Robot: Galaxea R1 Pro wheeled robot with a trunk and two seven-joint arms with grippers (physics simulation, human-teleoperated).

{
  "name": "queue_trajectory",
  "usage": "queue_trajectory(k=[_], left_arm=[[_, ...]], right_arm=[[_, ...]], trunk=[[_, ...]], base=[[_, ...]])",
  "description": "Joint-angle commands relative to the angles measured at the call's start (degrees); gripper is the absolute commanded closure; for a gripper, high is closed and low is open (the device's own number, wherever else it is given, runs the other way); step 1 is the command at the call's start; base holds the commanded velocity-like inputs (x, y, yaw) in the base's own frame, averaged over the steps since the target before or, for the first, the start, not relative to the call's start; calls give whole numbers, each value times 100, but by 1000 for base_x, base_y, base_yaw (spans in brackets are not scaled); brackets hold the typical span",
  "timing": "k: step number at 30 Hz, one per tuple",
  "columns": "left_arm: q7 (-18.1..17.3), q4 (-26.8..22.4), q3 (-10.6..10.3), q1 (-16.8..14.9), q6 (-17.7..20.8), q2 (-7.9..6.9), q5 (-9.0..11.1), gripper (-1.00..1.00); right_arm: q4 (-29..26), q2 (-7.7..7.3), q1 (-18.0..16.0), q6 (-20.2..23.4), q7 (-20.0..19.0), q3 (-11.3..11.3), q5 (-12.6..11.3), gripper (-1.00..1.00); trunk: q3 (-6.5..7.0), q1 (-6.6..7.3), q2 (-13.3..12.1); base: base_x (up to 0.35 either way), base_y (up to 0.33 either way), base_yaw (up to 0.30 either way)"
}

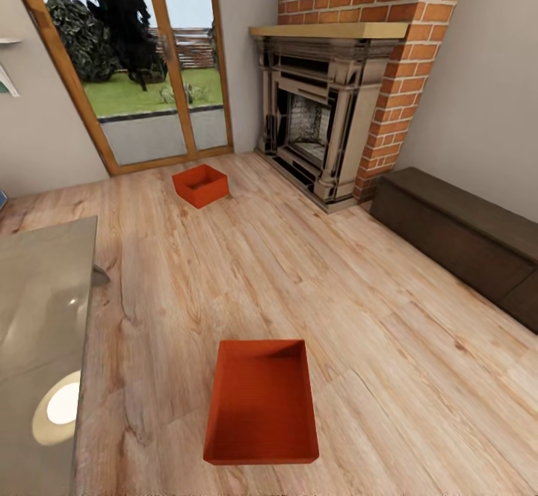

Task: Move the two storage containers from the living room to the garage. In the garage, place one container on the floor and stack the other container on top of it (either order is fine).

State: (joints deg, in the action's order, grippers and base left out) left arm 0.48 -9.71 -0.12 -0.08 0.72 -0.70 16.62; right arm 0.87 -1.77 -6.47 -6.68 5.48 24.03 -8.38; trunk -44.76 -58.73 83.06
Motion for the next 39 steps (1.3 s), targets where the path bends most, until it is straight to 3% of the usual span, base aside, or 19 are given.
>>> queue_trajectory(k=[1, 39], left_arm=[[5, -5, -2, 0, 8, 0, 35, -100], [5, -5, -1, 0, 8, 0, 35, -100]], right_arm=[[9, 2, -3, -26, 5, 49, -59, -100], [9, 2, -3, -18, 5, 47, -59, -100]], trunk=[[-13, 0, 2], [-367, 0, 2]], base=[[0, 0, 0], [0, 0, 0]])
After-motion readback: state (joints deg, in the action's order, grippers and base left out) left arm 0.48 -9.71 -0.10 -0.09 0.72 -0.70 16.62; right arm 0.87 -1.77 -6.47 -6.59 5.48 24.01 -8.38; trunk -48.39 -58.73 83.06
